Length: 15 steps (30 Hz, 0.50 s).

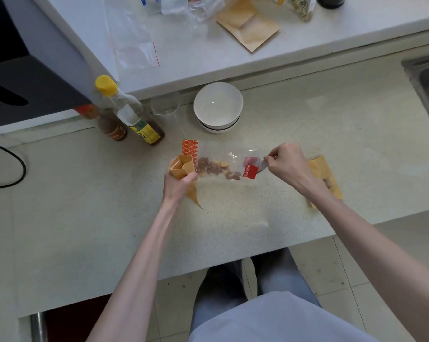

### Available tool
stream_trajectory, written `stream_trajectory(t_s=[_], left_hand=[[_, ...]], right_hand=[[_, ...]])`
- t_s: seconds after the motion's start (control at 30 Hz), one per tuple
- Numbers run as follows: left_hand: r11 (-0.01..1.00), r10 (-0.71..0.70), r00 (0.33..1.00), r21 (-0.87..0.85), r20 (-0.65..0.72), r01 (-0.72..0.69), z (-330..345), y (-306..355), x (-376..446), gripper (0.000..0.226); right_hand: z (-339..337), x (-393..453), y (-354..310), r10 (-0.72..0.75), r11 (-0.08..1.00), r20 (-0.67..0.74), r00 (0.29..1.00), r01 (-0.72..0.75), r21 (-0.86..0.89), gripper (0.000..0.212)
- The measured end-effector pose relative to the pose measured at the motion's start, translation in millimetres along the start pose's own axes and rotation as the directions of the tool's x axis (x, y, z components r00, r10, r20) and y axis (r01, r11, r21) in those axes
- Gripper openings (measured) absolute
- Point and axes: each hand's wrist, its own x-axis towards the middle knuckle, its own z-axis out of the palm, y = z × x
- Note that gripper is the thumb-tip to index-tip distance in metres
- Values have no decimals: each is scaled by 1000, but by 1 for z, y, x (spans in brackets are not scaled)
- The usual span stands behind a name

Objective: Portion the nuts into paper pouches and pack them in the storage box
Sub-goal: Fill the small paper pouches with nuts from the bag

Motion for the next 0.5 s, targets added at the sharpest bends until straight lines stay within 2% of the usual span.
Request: stream_trajectory(t_s=[0.1, 0.23, 0.33, 0.43, 0.5], left_hand=[[1000, 16, 999, -26, 28, -16, 3, -6, 0, 30], [999, 37, 999, -28, 37, -36, 6, -12, 2, 22], [998, 49, 998, -33, 39, -48, 8, -14, 2, 22], [998, 47, 998, -45, 38, -45, 8, -17, 3, 24], [998, 42, 998, -47, 44, -40, 9, -20, 3, 25]], right_hand=[[2, 0, -1, 3, 1000, -1, 1000, -3, -22, 24], [9, 0, -5, 67, 995, 118, 991, -58, -81, 30], [12, 4, -9, 67, 989, 149, 987, -46, -140, 30], [16, 6, -11, 78, 983, 172, 982, -47, -180, 20], [21, 7, -10, 82, 982, 194, 978, -46, -181, 23]])
